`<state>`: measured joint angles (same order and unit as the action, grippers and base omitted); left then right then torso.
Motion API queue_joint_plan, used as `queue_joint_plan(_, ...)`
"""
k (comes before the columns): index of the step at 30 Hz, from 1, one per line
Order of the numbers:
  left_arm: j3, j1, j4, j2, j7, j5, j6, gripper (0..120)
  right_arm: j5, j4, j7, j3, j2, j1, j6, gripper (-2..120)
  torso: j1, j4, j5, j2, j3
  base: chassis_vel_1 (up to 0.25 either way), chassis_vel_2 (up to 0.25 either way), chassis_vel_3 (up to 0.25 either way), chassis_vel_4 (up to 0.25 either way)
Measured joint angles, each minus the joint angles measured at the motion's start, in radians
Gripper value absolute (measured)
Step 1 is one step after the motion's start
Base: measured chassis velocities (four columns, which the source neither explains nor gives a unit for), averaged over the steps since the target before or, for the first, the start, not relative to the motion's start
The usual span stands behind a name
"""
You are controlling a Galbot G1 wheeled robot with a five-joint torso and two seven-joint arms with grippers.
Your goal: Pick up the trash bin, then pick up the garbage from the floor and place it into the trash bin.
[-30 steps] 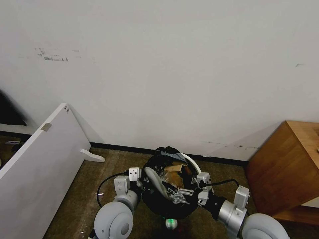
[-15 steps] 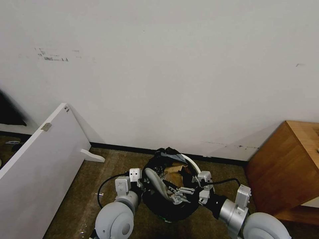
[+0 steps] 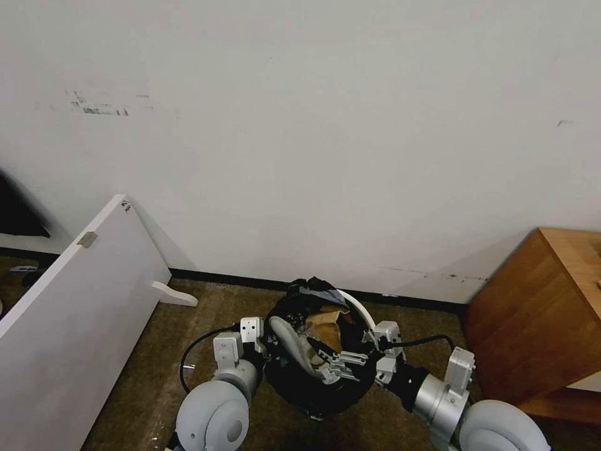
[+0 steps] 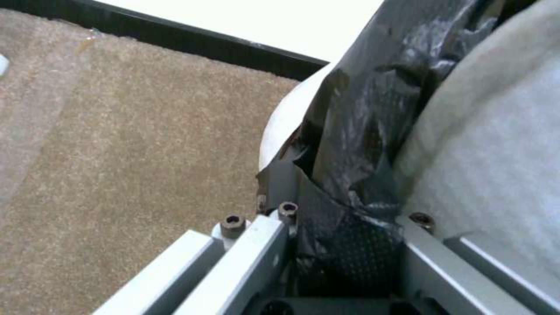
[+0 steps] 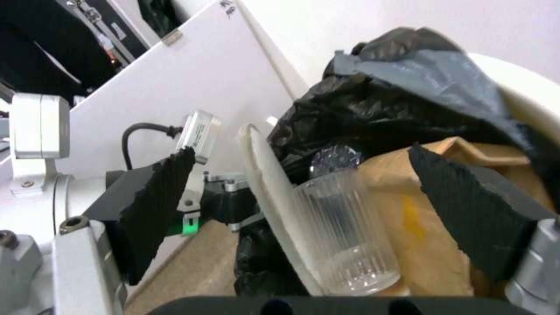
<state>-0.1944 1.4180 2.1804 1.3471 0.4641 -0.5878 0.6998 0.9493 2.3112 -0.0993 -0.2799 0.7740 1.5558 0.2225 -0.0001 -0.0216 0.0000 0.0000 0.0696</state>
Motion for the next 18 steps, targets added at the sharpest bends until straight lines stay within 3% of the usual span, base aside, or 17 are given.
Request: queue_joint_plan(18, -0.058, 0.058, 0.050, 0.011, 0.010, 0.008, -0.006, 0, 0.024, 0.036, -0.002, -0.082, -0.008, 0.009, -0.003, 95, 0.000, 0.0000, 0.0000, 0.000, 0.000, 0.000, 0.000, 0.000, 0.000)
